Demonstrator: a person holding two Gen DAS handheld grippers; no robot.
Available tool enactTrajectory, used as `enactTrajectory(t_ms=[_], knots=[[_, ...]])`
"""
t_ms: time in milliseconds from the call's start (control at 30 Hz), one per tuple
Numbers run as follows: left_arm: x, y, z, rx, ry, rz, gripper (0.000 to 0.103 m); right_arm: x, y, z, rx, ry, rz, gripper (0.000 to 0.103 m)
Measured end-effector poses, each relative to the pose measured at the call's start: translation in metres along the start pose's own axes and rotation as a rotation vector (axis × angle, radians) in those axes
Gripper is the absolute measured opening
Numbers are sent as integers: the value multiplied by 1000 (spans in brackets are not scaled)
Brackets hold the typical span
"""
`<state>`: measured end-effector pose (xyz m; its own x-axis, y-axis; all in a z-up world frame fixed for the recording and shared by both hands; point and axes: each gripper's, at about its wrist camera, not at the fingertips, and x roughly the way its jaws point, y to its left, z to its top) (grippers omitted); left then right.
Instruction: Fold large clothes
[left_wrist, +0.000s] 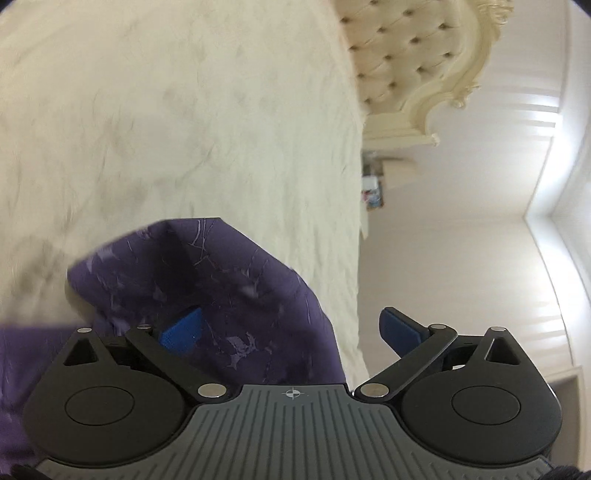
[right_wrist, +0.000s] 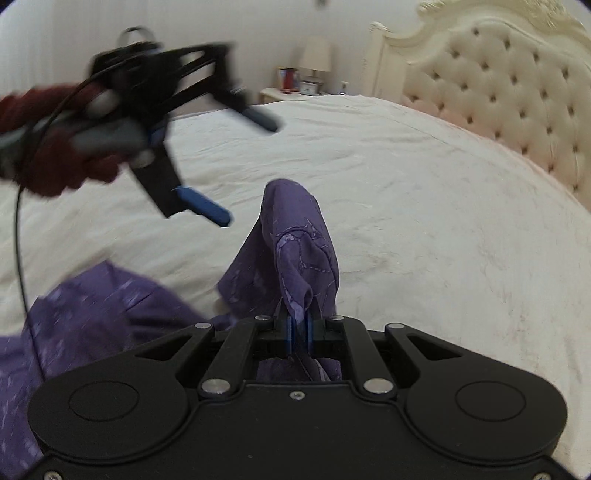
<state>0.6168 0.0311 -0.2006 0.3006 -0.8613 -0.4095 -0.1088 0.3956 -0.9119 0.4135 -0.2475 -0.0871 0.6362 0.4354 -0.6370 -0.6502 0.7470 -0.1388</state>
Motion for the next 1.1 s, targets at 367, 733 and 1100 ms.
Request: enactTrajectory(t_ms=[367,733,1100], knots=[[-18,11,-52,-42,47,46,38,-39,80,-22,-287,59,0,14],[-64,53,-194,156,83,254,26,-69,155,-105,-416,208,49,30],[-51,99,-219,268,93,451,29,-74,98,-147,446,295,23,69]])
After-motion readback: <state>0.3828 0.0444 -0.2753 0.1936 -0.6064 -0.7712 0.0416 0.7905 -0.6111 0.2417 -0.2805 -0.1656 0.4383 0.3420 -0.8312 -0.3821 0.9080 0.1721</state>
